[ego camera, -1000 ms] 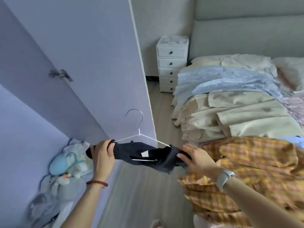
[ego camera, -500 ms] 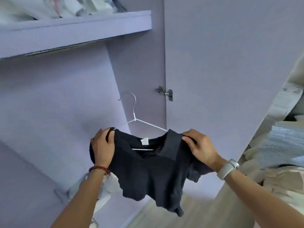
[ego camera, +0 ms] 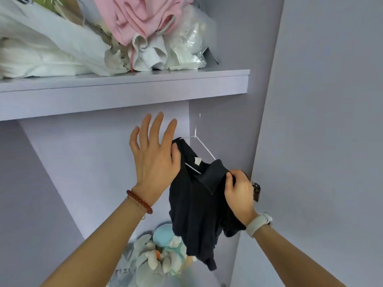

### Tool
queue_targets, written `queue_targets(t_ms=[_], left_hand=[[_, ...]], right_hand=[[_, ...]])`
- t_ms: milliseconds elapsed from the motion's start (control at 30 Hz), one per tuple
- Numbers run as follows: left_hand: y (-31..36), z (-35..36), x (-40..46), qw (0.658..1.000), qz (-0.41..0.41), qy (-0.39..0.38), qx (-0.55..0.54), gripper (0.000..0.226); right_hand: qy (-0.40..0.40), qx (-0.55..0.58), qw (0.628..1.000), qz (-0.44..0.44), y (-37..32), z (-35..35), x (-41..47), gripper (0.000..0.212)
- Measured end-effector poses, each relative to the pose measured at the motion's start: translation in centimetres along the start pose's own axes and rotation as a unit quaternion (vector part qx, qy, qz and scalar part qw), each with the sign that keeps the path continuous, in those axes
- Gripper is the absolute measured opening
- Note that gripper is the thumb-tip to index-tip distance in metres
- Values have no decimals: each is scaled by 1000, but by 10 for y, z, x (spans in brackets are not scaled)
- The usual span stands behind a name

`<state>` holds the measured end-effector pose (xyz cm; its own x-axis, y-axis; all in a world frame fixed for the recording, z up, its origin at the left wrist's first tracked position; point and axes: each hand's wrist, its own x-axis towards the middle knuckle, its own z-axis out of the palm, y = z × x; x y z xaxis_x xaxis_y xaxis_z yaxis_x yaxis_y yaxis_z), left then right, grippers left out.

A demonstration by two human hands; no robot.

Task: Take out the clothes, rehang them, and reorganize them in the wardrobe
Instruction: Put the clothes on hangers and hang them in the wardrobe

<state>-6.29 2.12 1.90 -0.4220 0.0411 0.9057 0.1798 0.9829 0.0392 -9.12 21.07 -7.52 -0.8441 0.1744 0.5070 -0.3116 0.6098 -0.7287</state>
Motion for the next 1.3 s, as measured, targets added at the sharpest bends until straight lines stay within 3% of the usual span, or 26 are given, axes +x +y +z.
queue_targets(t_ms=[167, 333, 567, 800, 1000, 1167, 1300], left_hand=[[-9, 39, 44, 990, -20, -58, 126, 68], [-20, 63, 53, 975, -5, -21, 221, 82], [-29, 71, 53, 966, 8, 2, 257, 81], [-21, 68, 53, 977, -17, -5, 211, 78], [-2, 74, 17, 995, -59, -22, 81, 62], [19, 83, -47, 989, -58, -137, 1, 54], [43, 83, -126, 965, -8, -255, -64, 51]], right_hand=[[11, 49, 999, 18, -14, 38, 86, 21], [26, 61, 997, 36, -23, 64, 161, 21], [9, 55, 995, 79, 5, 92, 158, 19], [-29, 27, 999, 30, 17, 72, 140, 30], [-66, -55, 991, -101, 22, 44, 87, 49], [-32, -125, 983, -129, 36, 3, 16, 45], [-32, -206, 976, -56, 62, -40, -74, 43]])
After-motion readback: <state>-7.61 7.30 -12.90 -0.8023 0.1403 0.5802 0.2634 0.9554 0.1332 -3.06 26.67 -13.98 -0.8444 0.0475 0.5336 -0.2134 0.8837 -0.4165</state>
